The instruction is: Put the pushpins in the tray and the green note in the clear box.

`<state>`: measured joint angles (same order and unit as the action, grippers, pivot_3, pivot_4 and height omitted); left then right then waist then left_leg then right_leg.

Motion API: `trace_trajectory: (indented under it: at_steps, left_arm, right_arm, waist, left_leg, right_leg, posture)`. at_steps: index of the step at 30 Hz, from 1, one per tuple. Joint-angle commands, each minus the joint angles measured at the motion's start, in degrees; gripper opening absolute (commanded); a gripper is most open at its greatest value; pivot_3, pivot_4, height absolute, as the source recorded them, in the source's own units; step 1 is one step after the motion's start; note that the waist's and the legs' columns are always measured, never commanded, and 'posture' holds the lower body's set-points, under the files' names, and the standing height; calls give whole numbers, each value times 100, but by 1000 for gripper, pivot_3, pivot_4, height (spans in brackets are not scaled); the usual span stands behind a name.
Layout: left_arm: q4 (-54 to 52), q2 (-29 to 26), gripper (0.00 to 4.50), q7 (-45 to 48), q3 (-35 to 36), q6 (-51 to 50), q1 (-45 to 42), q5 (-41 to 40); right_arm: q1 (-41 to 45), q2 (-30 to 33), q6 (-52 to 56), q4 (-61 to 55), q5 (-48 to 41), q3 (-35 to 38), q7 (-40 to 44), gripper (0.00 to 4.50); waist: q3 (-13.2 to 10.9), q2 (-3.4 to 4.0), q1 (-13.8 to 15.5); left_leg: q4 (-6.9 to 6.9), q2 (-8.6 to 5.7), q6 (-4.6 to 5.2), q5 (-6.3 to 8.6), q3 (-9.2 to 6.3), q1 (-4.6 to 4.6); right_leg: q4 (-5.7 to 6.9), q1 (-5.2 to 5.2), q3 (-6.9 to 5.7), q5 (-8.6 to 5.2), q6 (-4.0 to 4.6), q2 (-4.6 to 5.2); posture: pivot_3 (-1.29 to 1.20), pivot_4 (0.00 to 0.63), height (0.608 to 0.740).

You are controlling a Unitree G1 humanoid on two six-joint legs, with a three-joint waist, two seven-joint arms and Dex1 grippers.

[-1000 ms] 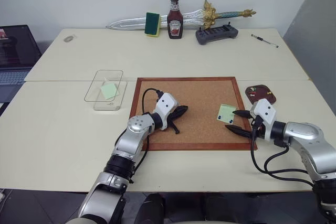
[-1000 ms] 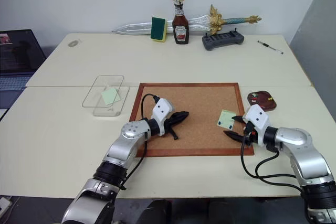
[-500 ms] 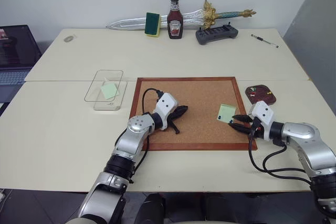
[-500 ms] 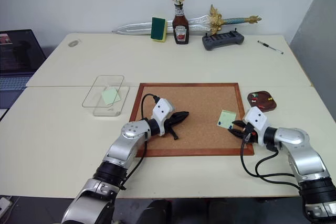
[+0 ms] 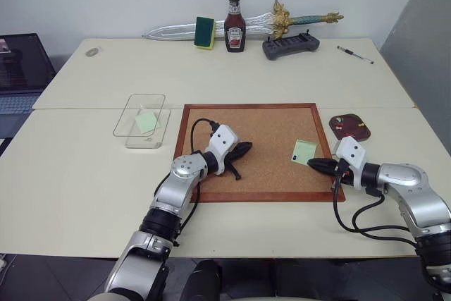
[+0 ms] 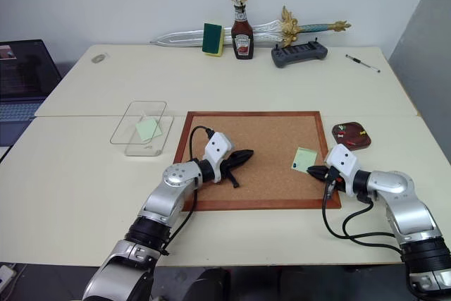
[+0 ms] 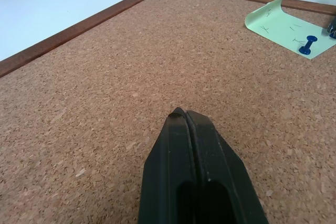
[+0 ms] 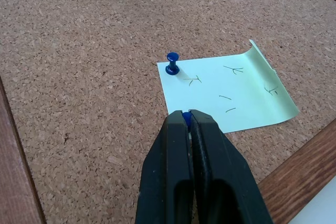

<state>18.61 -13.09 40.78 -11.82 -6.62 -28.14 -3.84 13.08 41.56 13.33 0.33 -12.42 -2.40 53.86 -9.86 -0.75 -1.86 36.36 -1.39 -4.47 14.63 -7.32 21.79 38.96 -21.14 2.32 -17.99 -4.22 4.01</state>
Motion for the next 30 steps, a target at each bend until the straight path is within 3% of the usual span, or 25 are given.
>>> trace_trajectory:
  at_steps: [1, 18, 22, 30]
  left_arm:
    - [192, 0, 0, 78, -171, -52, 148, 123]
    - [169, -30, 0, 95, -228, -73, 208, 155]
    - [153, -30, 0, 98, -231, -72, 225, 148]
    - [175, -23, 0, 107, -249, -39, 217, 155]
  right_arm:
    - [146, -36, 37, -455, -461, 446, 55, 66]
    - [291, -47, 315, -464, -804, 859, -153, 66]
    - [557, -173, 807, -109, -1039, 1173, -515, 66]
    - [1502, -296, 778, 1502, -328, 1170, -1569, 66]
  waist:
    - [0, 0, 0]
    - [1, 0, 1]
    - [1, 1, -4]
    - [6, 5, 1]
  left_leg:
    - [0, 0, 0, 0, 0, 0]
    - [0, 0, 0, 0, -1, 0]
    - [0, 0, 0, 0, 0, -1]
    - [0, -1, 1, 0, 1, -2]
  right_leg:
    - [0, 0, 0, 0, 0, 0]
    - [0, 1, -1, 0, 0, 0]
    - [0, 1, 1, 0, 0, 0]
    - [1, 0, 1, 0, 1, 1]
  posture:
    - [0, 150, 740]
    - [0, 150, 740]
    - [0, 150, 740]
    - [0, 150, 740]
